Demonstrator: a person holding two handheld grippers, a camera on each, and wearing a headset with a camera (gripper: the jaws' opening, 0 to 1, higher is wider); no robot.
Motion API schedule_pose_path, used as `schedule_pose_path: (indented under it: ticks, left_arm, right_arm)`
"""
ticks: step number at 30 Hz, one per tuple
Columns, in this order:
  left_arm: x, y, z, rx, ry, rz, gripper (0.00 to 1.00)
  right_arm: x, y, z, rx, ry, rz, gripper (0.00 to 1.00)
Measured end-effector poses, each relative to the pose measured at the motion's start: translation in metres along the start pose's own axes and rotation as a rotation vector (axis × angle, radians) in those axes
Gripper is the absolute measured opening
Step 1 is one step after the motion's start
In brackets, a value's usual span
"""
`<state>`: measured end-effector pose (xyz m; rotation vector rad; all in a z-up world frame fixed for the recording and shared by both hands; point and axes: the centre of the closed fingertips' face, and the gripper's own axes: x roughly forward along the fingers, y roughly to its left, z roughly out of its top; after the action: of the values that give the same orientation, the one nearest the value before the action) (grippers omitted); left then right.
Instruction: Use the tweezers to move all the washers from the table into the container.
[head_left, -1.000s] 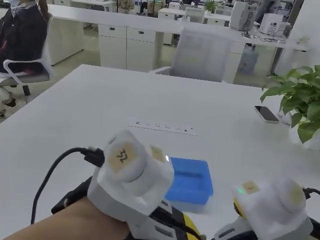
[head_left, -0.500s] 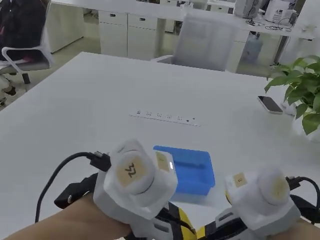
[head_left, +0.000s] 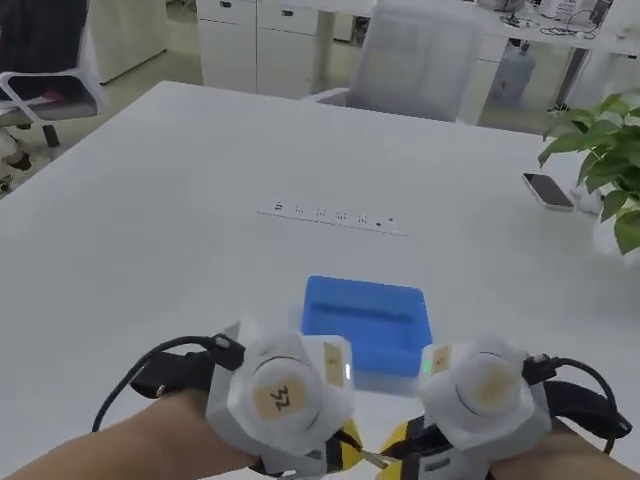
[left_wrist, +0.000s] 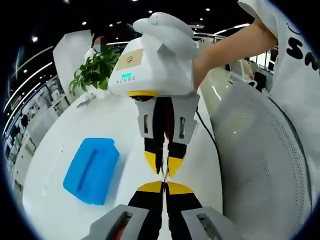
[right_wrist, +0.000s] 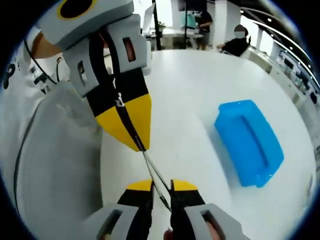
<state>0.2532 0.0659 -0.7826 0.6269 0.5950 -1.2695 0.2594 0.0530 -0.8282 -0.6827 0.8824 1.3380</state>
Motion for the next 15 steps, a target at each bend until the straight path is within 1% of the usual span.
schedule_pose_path:
  ticks: [1, 2, 3, 4, 6, 7, 8, 10, 11, 12, 14, 15]
  left_arm:
    - [0.003, 0.001, -0.002, -0.003, 0.002, 0.001, 0.00]
    - [0.005, 0.003, -0.005, -0.003, 0.006, 0.004, 0.00]
    - [0.009, 0.006, -0.009, 0.012, 0.013, 0.013, 0.00]
    - [0.011, 0.007, -0.011, 0.019, 0.018, 0.011, 0.00]
    - [0.015, 0.011, -0.016, 0.015, 0.036, 0.012, 0.00]
    - [0.016, 0.015, -0.021, 0.009, 0.049, 0.014, 0.00]
    - [0.018, 0.017, -0.023, 0.008, 0.049, 0.013, 0.00]
    - [0.020, 0.023, -0.028, 0.003, 0.051, 0.015, 0.00]
    - [0.022, 0.025, -0.030, 0.002, 0.053, 0.013, 0.00]
    - [0.023, 0.026, -0.032, -0.001, 0.058, 0.010, 0.00]
    - [0.026, 0.029, -0.037, 0.012, 0.076, 0.003, 0.00]
    - [0.028, 0.030, -0.044, 0.008, 0.097, -0.009, 0.00]
  right_arm:
    - [0.002, -0.002, -0.001, -0.004, 0.003, -0.010, 0.09]
    - [0.005, -0.007, -0.003, -0.015, 0.012, -0.048, 0.09]
    - [0.007, -0.010, -0.004, -0.026, 0.017, -0.071, 0.09]
    - [0.010, -0.012, -0.006, -0.034, 0.024, -0.087, 0.09]
    - [0.012, -0.022, -0.011, -0.039, 0.057, -0.150, 0.12]
    - [0.016, -0.025, -0.012, -0.050, 0.054, -0.161, 0.12]
    - [0.017, -0.028, -0.012, -0.051, 0.051, -0.176, 0.12]
    - [0.018, -0.031, -0.012, -0.045, 0.049, -0.175, 0.11]
    - [0.020, -0.033, -0.014, -0.038, 0.058, -0.176, 0.11]
    - [0.021, -0.035, -0.015, -0.040, 0.065, -0.188, 0.12]
    - [0.024, -0.036, -0.019, -0.048, 0.074, -0.194, 0.11]
    - [0.025, -0.037, -0.022, -0.044, 0.079, -0.196, 0.11]
